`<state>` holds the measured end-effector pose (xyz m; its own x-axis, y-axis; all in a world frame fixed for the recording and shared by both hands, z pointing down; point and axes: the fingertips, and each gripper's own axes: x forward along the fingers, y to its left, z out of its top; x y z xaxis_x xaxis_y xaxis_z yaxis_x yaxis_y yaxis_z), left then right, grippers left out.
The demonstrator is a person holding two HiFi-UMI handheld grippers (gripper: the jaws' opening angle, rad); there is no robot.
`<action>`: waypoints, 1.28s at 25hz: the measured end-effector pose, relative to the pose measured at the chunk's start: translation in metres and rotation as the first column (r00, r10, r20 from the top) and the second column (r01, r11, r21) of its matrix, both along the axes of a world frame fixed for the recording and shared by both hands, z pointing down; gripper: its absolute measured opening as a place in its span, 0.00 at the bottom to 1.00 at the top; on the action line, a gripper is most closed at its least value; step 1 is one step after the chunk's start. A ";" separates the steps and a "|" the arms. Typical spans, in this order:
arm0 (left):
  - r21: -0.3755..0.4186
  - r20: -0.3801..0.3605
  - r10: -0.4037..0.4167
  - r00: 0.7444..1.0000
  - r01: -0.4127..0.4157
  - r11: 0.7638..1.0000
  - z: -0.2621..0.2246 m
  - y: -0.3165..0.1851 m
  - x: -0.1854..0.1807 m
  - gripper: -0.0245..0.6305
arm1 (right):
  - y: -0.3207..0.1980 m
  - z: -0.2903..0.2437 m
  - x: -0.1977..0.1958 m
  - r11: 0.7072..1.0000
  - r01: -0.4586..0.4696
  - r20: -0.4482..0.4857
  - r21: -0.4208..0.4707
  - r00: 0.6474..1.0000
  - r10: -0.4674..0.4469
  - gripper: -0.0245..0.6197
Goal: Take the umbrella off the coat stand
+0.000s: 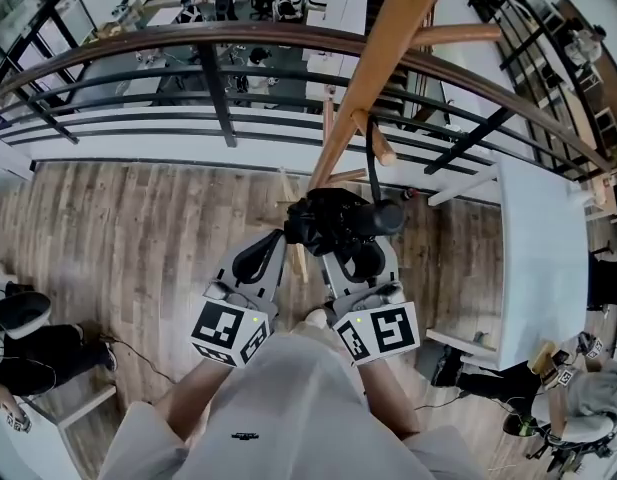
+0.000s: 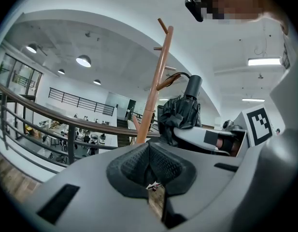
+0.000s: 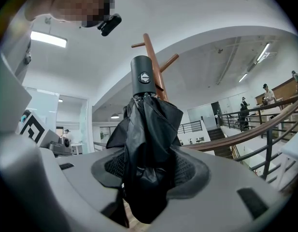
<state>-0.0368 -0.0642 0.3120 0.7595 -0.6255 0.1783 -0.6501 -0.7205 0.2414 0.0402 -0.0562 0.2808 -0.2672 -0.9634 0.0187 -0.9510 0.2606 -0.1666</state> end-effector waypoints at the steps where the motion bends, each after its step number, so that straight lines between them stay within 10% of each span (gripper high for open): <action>1: -0.001 -0.002 0.000 1.000 0.000 1.000 -0.001 0.001 0.001 0.07 | 0.002 -0.003 0.002 1.000 0.000 0.001 0.006 1.000 0.000 0.42; 32: 0.047 -0.026 0.120 0.992 -0.119 0.992 -0.027 0.017 0.076 0.07 | 0.051 -0.025 0.091 0.991 -0.129 0.022 0.041 0.991 0.129 0.42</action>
<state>0.0387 -0.0476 0.2846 0.8338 -0.5367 0.1292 -0.5518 -0.8034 0.2238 0.1313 -0.0054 0.2560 -0.1407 -0.9897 -0.0266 -0.9738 0.1432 -0.1766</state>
